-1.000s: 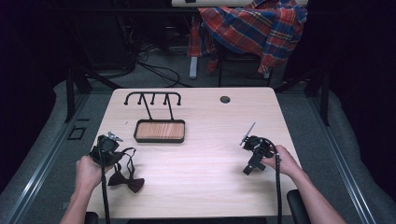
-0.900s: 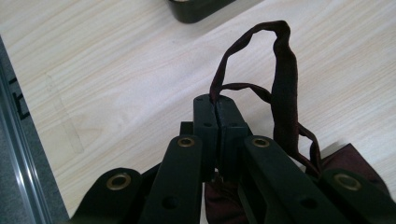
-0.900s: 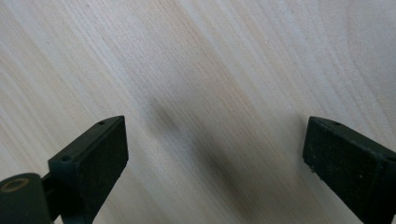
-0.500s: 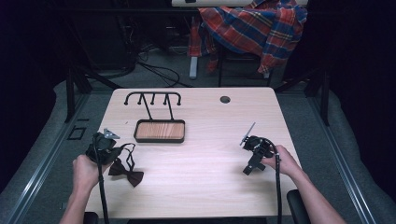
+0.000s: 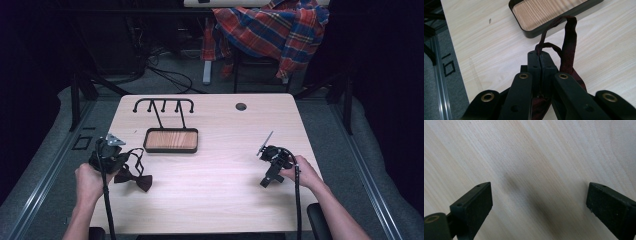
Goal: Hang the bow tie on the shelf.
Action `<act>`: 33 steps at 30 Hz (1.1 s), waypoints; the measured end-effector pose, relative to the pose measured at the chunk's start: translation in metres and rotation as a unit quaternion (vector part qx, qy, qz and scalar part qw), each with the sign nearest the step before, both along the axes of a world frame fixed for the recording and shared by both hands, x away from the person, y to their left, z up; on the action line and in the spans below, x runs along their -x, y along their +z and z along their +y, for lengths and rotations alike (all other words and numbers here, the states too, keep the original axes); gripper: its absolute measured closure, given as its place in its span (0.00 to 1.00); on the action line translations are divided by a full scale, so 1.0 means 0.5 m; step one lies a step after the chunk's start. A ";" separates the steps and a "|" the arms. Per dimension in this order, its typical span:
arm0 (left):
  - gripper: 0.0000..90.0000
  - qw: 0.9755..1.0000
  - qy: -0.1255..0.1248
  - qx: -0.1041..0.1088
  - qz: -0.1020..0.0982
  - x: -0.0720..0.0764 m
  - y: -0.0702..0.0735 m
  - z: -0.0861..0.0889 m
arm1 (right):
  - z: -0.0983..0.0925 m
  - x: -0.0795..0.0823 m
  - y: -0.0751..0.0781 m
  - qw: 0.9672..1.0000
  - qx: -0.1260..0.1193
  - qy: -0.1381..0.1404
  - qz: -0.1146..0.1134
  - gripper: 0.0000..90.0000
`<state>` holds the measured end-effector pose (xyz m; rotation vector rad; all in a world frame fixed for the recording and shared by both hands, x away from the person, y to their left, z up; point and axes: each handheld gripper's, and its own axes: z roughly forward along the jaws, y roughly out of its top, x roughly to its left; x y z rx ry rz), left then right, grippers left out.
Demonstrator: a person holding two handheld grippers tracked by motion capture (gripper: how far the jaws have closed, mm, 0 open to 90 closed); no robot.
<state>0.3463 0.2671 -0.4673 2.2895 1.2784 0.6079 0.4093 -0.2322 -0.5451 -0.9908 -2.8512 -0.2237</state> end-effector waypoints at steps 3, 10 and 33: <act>0.98 1.000 -0.001 0.004 -0.004 -0.001 0.006 -0.001 | 0.000 0.000 0.000 1.000 0.003 0.001 0.000 0.07; 0.98 1.000 -0.001 0.007 -0.013 -0.002 0.016 -0.003 | 0.001 0.000 0.000 1.000 0.004 0.002 -0.001 0.07; 0.98 0.999 -0.009 0.022 -0.036 -0.016 0.061 -0.007 | 0.000 0.001 0.000 1.000 0.001 0.001 0.000 0.07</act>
